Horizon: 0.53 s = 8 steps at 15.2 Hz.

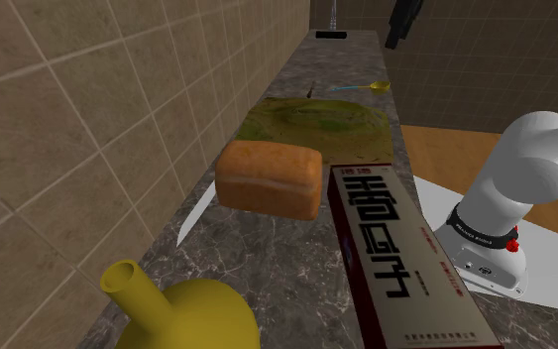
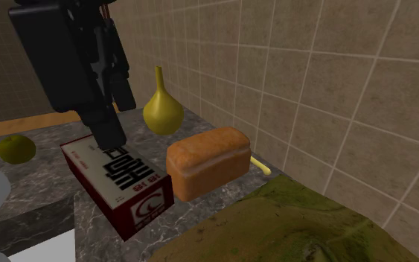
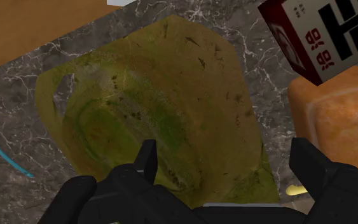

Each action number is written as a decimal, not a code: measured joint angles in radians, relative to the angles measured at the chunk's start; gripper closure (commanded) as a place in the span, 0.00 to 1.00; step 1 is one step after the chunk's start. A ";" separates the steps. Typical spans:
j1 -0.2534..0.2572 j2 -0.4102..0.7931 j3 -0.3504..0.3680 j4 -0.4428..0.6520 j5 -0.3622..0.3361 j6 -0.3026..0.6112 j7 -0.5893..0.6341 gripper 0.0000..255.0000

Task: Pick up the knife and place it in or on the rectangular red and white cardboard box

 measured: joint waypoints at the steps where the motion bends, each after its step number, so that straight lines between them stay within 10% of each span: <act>1: 0.000 0.000 0.000 0.000 0.000 0.000 0.000 0.00; 8: -0.013 -0.041 0.163 -0.107 0.094 0.075 0.255 0.00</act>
